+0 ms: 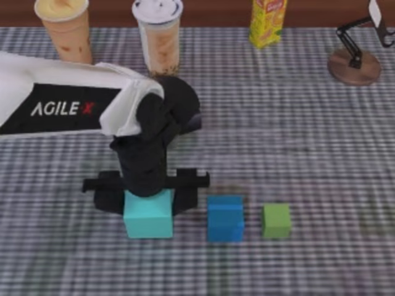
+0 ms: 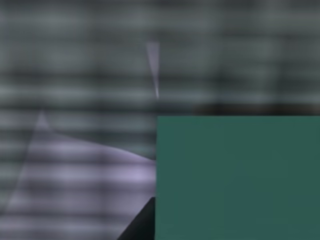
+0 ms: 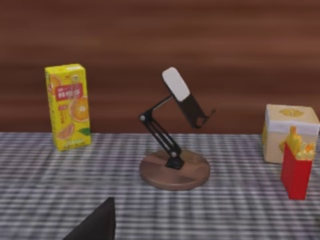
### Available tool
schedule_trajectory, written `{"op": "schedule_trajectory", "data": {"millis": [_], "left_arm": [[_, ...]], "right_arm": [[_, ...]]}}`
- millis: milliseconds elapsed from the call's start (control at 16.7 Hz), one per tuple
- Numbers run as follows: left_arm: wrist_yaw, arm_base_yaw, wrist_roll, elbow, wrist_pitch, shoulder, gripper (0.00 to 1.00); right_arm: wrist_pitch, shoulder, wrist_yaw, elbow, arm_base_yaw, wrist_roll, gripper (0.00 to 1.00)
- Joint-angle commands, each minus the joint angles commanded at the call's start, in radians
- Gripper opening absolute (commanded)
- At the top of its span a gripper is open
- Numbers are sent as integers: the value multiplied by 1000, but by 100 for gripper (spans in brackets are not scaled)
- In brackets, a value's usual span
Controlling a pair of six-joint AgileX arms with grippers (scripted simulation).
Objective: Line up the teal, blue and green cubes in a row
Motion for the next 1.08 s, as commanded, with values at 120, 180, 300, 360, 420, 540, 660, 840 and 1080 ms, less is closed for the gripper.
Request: {"op": "schedule_trajectory", "data": {"millis": [120, 180, 300, 360, 420, 540, 660, 840, 1080], "left_arm": [[0, 0, 0, 0, 0, 0, 98], [0, 0, 0, 0, 0, 0, 100], [0, 0, 0, 0, 0, 0, 100], [0, 0, 0, 0, 0, 0, 100], [0, 0, 0, 0, 0, 0, 100], [0, 0, 0, 0, 0, 0, 100], [0, 1, 0, 0, 0, -1, 100], [0, 1, 0, 32, -42, -14, 100], [0, 13, -5, 124, -207, -68, 100]], "right_arm": [[0, 0, 0, 0, 0, 0, 100], [0, 0, 0, 0, 0, 0, 100], [0, 0, 0, 0, 0, 0, 100], [0, 0, 0, 0, 0, 0, 100], [0, 0, 0, 0, 0, 0, 100], [0, 0, 0, 0, 0, 0, 100], [0, 0, 0, 0, 0, 0, 100], [0, 0, 0, 0, 0, 0, 100], [0, 0, 0, 0, 0, 0, 100]]}}
